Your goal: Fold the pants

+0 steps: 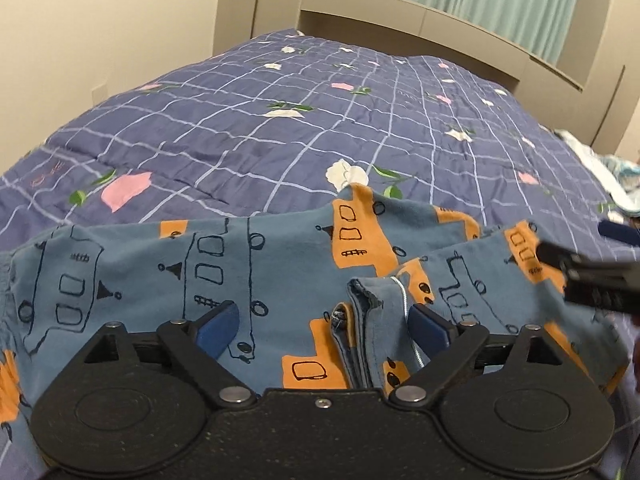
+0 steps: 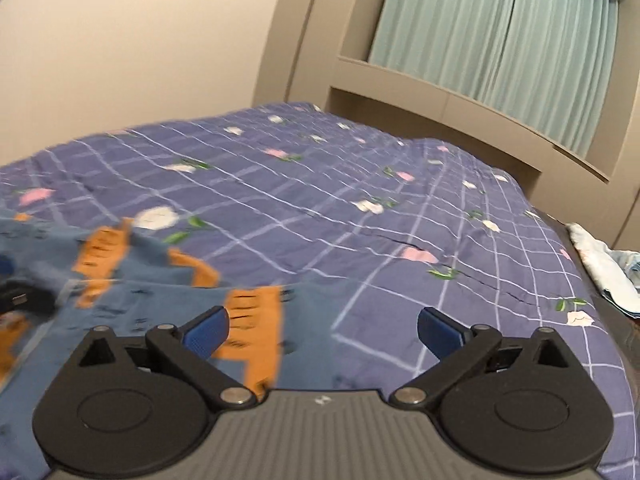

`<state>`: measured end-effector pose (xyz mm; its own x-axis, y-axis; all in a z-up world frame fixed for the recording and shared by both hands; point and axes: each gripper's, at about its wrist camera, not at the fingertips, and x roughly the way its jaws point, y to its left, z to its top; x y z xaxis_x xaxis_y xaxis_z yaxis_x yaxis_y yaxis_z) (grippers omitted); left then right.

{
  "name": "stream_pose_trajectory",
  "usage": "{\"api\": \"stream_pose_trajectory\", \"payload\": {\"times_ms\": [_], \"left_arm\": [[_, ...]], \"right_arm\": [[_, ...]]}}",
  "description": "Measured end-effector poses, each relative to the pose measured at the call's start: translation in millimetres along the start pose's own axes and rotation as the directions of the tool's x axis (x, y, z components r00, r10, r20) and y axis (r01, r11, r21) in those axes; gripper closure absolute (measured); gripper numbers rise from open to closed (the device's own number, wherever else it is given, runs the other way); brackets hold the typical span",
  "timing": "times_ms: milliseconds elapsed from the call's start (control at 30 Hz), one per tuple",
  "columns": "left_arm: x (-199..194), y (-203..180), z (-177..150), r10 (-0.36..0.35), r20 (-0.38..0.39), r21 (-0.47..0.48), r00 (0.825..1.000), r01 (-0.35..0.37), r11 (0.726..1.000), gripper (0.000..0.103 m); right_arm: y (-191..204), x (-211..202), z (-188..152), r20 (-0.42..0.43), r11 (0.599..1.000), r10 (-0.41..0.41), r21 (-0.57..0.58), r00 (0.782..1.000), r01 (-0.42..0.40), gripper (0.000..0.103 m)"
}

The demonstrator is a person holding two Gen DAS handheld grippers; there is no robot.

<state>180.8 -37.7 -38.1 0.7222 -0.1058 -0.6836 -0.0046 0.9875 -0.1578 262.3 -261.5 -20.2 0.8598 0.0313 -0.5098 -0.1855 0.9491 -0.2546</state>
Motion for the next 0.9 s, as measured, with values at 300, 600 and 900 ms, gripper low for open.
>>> {"api": "stream_pose_trajectory", "payload": {"times_ms": [300,600,900], "left_arm": [[-1,-7,-3,0.025,-0.005,0.058,1.0,-0.025,0.998,0.007],[-23,-2,-16,0.048,-0.011,0.078,0.999,-0.047,0.996,0.002],[-64,14,-39,0.054,0.015,0.068,0.998,-0.055,0.996,0.001]], "right_arm": [[-11,10,-15,-0.039,1.0,-0.027,0.015,0.999,0.028,0.0],[-8,-27,-34,-0.053,0.999,-0.05,0.01,0.997,0.05,0.0],[0,-71,-55,-0.053,0.997,-0.066,0.041,0.996,0.068,0.0]]}}
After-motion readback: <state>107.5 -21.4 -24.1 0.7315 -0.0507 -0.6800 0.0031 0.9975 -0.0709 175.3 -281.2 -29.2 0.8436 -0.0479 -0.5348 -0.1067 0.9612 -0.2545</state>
